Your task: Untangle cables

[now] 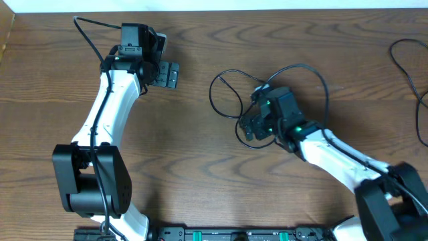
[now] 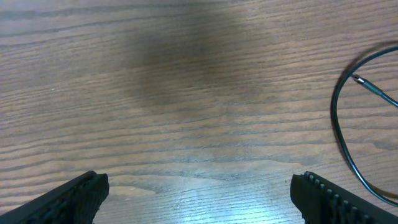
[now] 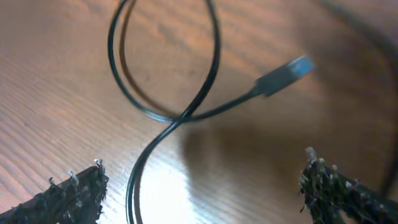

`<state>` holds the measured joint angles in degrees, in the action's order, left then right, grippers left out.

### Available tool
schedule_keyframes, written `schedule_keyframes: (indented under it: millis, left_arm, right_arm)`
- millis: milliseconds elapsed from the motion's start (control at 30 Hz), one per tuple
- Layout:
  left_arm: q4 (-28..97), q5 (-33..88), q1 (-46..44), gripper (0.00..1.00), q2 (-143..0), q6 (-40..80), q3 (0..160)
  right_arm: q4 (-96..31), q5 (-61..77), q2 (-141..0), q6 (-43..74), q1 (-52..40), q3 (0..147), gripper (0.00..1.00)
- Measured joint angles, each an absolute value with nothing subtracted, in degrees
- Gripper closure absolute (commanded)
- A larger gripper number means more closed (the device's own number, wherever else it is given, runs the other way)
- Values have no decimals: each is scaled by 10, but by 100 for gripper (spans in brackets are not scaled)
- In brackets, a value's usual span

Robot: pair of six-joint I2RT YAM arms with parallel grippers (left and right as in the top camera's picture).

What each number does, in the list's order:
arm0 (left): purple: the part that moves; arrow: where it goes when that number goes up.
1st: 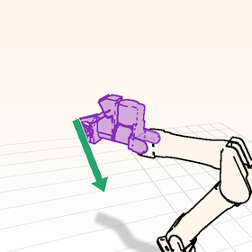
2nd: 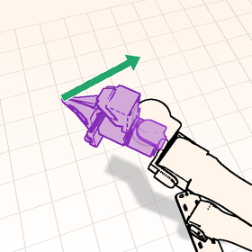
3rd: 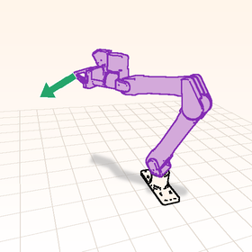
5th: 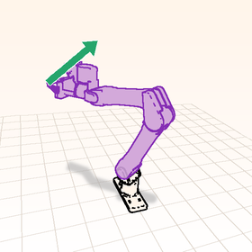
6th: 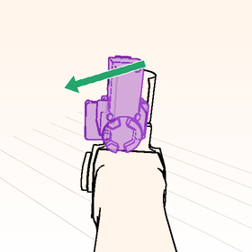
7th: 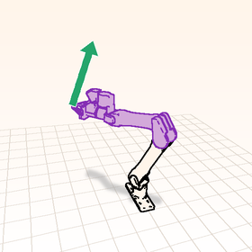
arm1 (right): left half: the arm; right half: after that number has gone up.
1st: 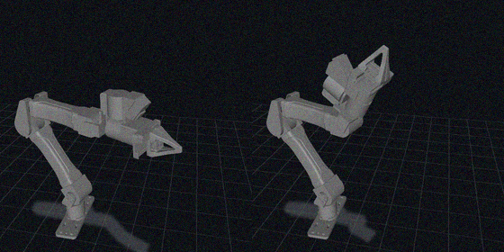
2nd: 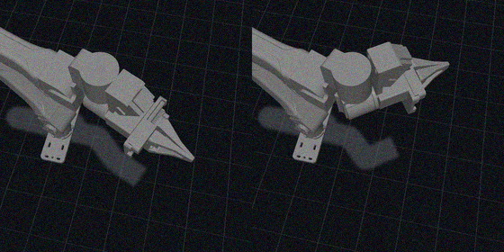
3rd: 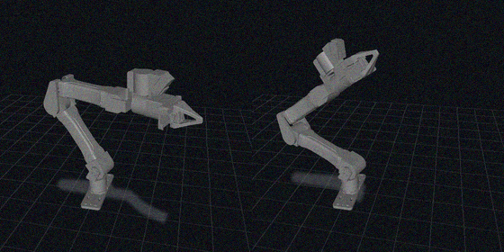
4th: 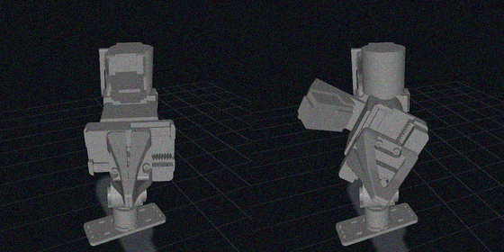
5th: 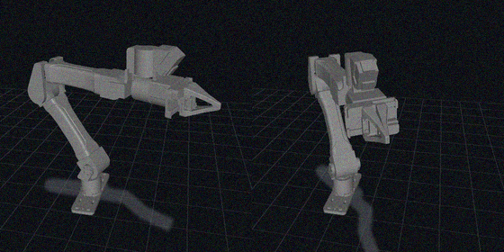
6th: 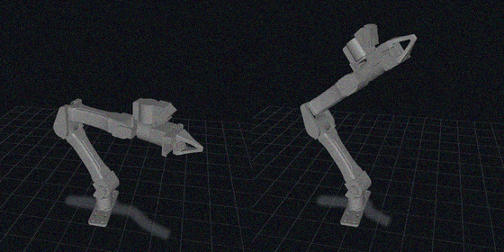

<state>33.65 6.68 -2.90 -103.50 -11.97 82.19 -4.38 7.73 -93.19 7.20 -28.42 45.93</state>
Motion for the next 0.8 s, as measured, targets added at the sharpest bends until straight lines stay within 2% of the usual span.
schedule_keyframes:
  millis: [433,800]
  left_arm:
    - [337,67,-29,2,-1035,-120,822]
    - [337,67,-29,2,-1035,-120,822]
  right_arm:
    - [52,48,-1025,118,-380,460,1]
    - [110,4,-1063,132,-386,472,3]
